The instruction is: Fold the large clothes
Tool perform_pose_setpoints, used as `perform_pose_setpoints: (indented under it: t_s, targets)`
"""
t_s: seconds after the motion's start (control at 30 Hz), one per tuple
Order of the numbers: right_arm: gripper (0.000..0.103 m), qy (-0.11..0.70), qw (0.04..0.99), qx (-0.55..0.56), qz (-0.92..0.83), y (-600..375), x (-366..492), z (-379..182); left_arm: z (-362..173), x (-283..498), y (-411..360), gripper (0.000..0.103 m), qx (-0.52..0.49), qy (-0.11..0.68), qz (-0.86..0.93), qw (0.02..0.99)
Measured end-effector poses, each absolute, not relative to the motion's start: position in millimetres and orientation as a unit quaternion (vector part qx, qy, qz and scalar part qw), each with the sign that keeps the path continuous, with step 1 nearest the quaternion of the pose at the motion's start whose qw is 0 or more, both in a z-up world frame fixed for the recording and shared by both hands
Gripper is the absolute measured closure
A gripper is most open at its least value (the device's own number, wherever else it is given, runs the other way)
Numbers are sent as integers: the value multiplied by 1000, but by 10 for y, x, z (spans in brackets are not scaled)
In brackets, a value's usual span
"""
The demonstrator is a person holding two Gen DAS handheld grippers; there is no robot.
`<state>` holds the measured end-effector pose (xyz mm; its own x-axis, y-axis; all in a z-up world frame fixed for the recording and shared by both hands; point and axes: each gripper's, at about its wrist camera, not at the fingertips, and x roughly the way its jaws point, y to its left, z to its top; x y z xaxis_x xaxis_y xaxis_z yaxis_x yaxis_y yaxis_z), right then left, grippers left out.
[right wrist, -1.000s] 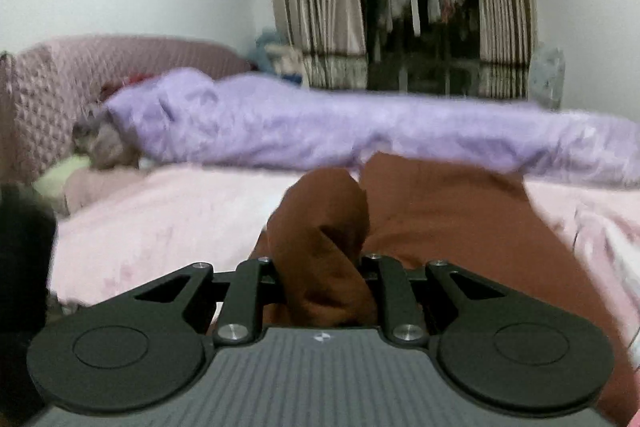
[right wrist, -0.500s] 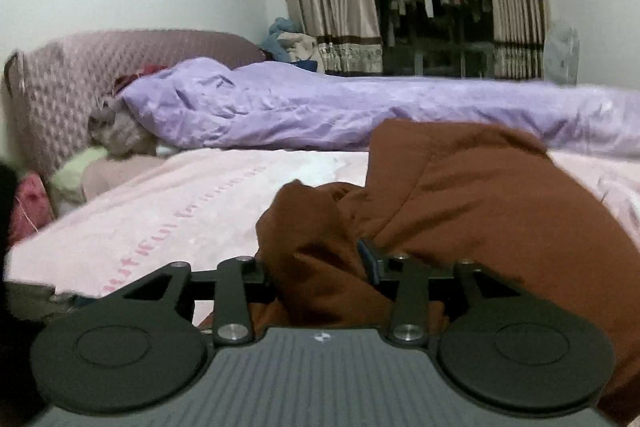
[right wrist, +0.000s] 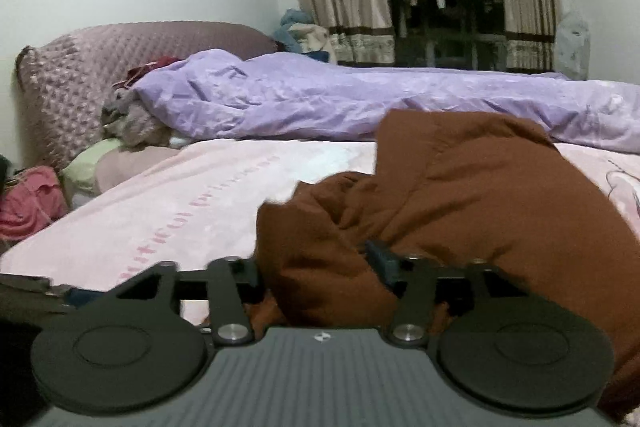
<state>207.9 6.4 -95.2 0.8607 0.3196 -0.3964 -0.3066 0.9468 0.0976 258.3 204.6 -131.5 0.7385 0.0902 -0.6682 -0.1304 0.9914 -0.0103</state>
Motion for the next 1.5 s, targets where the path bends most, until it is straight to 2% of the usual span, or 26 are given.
perform_pose_setpoints:
  t_s: [0.17,0.23,0.27,0.37,0.63,0.97,1.0,1.03,1.07,1.1,1.13,1.3,1.5]
  targets:
    - [27,217,958,39,180,-167,1822,-766,-1290,2413,1938,0,-18,353,36,935]
    - [19,230,958,43,165,-238,1736,-686,-1294,2331,1866,0,-9,352,28,935]
    - [18,242,958,36,150,-259,1700,-651,-1290,2285,1836,0,-4,350,25,937]
    - [18,268,959,15,87,-327,1622,-607,-1226,2146,1786,0,2,338,16,941]
    - [18,263,963,-2,-64,-920,1671,-633,-848,2185,1549,0,-25,295,-57,953]
    - [18,293,945,32,-141,-1557,1869,-970,-1097,2771,1226,0,-51,322,-105,939]
    - [18,295,944,40,-142,-1615,1859,-993,-1115,2759,1250,8,-58,317,-113,940]
    - [18,296,944,46,-141,-1649,1844,-1009,-1117,2753,1260,25,-63,313,-124,940]
    - [18,298,943,51,-139,-1674,1829,-1029,-1125,2736,1263,33,-68,309,-130,940]
    - [18,300,943,53,-137,-1682,1836,-1047,-1121,2709,1264,47,-71,304,-130,941]
    - [18,301,943,53,-135,-1682,1842,-1066,-1107,2685,1251,56,-71,299,-133,942]
    - [18,302,943,57,-127,-1669,1850,-1090,-935,2576,1224,72,-66,268,-133,952]
    - [18,301,944,56,-122,-1646,1844,-1089,-451,2104,1318,74,-49,184,-102,976]
